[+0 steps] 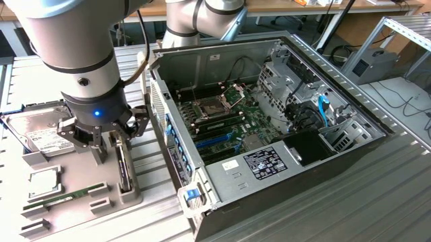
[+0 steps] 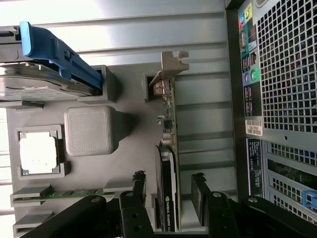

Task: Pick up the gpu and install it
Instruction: 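Pick up the gpu and move the gpu toward the slot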

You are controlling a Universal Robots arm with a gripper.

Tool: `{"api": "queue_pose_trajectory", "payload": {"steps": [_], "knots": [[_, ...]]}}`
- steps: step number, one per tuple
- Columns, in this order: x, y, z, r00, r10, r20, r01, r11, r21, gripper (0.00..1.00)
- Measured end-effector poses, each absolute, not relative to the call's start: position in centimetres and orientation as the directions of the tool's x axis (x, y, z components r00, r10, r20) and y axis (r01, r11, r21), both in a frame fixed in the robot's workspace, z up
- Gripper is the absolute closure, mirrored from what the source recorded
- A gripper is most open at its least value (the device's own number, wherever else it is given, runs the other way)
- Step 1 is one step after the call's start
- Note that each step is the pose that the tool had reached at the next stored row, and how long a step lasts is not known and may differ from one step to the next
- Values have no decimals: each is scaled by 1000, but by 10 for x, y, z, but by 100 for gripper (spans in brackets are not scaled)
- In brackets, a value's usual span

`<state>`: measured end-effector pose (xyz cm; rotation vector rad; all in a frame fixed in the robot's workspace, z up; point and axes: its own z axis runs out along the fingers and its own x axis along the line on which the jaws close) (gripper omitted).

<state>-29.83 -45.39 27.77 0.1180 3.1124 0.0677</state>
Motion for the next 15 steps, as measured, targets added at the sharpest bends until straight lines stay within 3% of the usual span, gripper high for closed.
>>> {"api": "queue_pose_trajectory", "payload": {"steps": [15], "knots": [[-297, -454, 267, -997, 76, -24, 75, 996, 44, 50]]}}
